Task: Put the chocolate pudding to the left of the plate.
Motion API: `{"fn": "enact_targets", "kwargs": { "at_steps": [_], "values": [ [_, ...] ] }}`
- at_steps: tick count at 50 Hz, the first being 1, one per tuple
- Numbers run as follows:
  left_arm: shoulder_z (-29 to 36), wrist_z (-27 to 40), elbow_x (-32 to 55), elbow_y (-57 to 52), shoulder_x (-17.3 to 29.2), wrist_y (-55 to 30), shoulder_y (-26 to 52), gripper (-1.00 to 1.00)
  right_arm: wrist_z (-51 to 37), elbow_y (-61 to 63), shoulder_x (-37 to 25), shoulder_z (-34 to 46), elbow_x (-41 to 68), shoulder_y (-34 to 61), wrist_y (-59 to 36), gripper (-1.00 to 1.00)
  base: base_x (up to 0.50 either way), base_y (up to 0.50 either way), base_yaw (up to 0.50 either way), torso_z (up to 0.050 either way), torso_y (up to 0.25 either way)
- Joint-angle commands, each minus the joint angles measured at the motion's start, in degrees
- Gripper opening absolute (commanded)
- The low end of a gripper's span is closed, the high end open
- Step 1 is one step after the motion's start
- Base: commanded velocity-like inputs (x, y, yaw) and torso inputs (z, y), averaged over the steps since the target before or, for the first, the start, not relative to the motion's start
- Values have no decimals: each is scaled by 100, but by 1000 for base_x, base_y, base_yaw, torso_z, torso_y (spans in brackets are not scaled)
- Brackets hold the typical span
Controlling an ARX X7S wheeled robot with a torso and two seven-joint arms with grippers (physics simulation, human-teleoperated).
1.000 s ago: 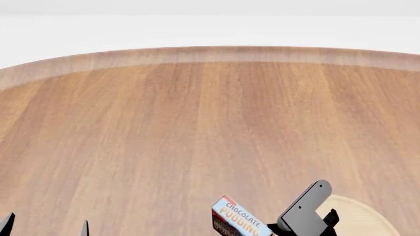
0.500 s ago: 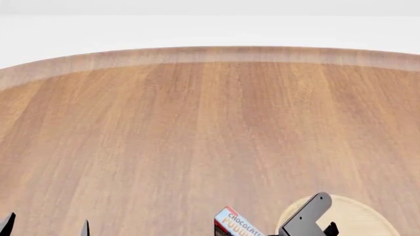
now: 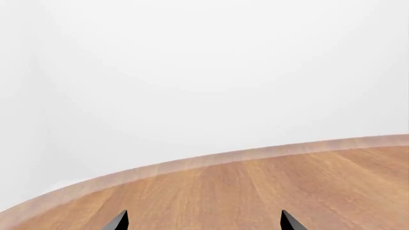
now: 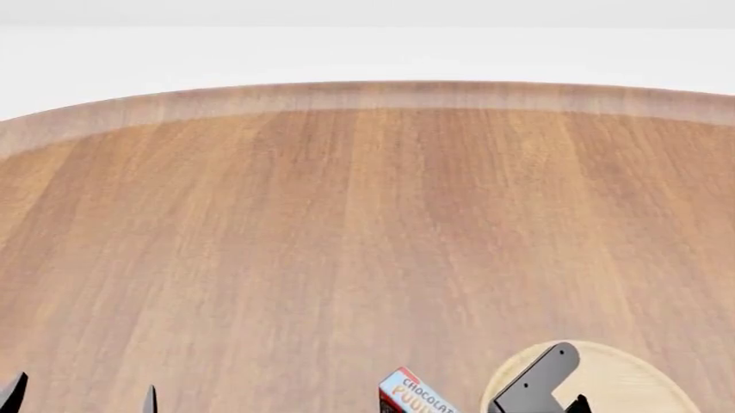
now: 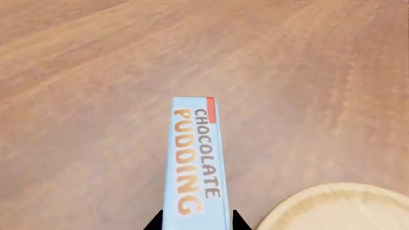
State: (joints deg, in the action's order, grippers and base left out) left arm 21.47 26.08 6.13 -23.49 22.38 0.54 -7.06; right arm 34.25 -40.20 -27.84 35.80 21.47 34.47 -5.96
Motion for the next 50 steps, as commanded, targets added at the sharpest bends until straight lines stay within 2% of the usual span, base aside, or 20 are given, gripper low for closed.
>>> {"fn": "enact_targets", "kwargs": {
  "at_steps": [1,8,9,37,43,47,50],
  "values": [
    [11,11,9,16,11,11,8,100,15,-378,113,62,-250,-7,207,-100,11,0,0,0,0],
    [22,21,7,9,18,11,9,100,26,-382,118,63,-240,-14,213,-100,0,1,2,0,0],
    [20,22,11,2,21,9,7,100,12,-407,129,68,-253,-12,225,100,12,0,0,0,0],
    [52,45,32,12,51,14,22,100,-271,1630,-617,-209,203,-244,-641,100,0,0,0,0,0],
    [51,58,40,10,58,16,18,100,-562,2996,-1059,-451,550,-480,-1022,100,0,0,0,0,0],
    [50,74,25,6,65,25,15,100,-977,4308,-1428,-675,795,-843,-1171,100,0,0,0,0,0],
    [23,88,47,-40,83,12,7,100,-1451,4790,-1485,-837,816,-1079,-1205,100,0,0,0,0,0]
  ]
}}
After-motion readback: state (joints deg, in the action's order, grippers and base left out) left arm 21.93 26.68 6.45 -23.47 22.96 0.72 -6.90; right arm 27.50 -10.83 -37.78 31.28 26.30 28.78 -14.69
